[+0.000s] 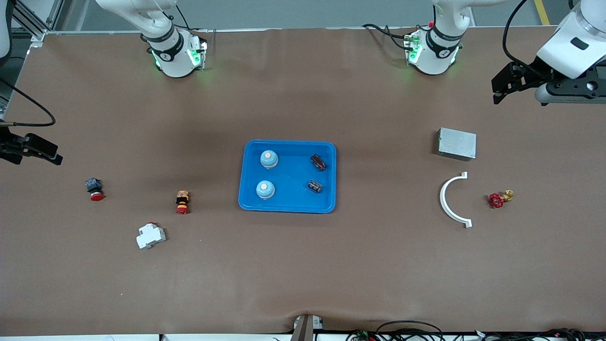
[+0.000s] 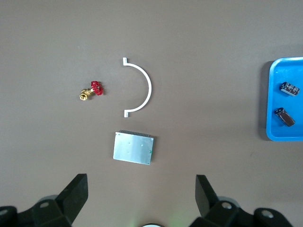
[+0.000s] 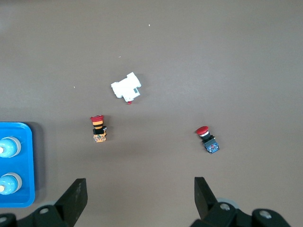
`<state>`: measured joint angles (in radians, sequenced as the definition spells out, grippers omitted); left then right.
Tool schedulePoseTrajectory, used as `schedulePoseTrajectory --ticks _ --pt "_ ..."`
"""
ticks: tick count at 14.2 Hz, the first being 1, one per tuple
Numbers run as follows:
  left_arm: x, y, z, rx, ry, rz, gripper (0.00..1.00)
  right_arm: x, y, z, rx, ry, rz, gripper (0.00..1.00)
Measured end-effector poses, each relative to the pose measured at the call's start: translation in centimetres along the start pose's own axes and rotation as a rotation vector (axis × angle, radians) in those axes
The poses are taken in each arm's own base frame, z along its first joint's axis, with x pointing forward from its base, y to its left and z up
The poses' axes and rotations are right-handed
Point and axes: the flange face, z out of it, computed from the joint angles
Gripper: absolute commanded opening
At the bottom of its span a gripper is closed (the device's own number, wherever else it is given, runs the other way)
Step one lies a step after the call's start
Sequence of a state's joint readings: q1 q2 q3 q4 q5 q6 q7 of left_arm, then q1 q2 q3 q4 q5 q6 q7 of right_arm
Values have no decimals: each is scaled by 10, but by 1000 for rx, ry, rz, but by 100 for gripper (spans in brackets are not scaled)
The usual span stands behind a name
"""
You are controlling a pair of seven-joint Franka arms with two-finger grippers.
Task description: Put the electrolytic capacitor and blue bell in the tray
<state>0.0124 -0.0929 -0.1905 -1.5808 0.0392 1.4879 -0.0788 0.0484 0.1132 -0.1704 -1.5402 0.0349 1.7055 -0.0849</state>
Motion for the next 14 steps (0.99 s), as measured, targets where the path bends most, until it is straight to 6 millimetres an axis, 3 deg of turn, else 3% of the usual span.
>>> schedulePoseTrajectory --ticks 14 --pt "1 -14 1 -41 -5 -29 100 1 0 1 0 0 0 100"
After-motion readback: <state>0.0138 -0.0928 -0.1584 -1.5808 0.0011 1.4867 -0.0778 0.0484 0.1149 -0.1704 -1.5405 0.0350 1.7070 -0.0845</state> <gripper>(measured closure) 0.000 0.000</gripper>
